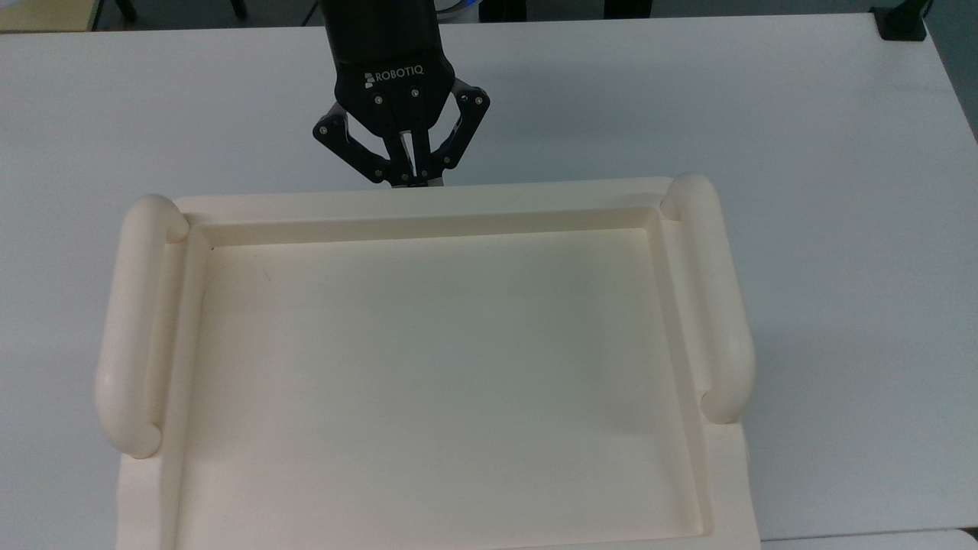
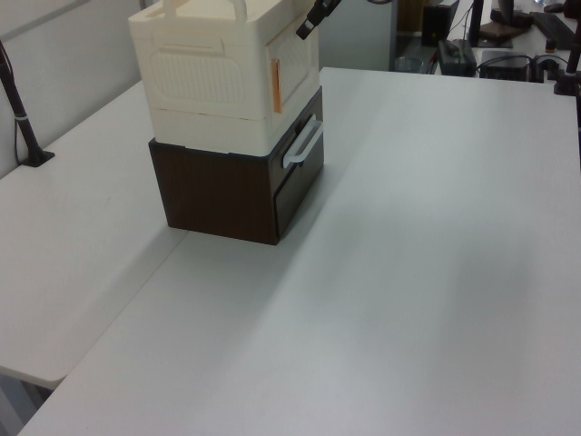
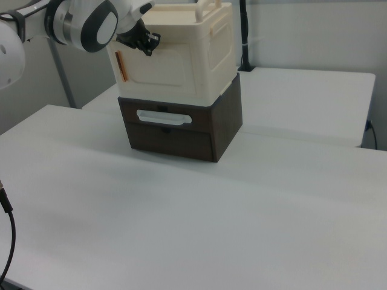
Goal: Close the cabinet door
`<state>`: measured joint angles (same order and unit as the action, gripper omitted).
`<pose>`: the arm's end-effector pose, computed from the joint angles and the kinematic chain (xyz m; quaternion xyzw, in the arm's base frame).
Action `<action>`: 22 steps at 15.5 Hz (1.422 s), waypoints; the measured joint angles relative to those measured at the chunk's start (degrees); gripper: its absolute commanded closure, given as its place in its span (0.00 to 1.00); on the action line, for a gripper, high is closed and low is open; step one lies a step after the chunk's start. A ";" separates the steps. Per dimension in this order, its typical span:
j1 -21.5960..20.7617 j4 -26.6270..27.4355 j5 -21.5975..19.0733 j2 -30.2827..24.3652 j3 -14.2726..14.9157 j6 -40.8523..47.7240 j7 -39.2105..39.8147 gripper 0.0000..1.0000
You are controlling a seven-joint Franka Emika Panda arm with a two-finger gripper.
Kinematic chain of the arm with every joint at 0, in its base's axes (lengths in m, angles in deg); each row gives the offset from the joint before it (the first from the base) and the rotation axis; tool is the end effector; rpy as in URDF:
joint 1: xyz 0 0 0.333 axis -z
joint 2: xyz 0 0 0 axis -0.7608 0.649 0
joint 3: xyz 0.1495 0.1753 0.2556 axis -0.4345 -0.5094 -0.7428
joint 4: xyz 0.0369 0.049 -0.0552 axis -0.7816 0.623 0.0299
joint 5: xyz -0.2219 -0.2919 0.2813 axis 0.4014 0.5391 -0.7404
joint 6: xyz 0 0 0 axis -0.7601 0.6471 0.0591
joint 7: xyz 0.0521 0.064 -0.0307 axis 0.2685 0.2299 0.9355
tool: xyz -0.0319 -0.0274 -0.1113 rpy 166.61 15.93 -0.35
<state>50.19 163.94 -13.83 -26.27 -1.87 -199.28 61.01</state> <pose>0.7765 0.0458 0.6498 -0.9278 -0.0824 -0.3568 0.0715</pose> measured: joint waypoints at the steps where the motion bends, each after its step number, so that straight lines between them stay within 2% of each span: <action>1: 0.00 0.03 0.00 0.06 0.00 0.00 0.00 1.00; 15: -0.03 0.06 0.00 1.09 0.00 -2.94 0.01 1.00; 22: 0.07 0.93 0.03 1.16 0.09 -1.71 0.16 1.00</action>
<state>50.26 164.88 -13.80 -25.11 -1.78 -200.99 61.17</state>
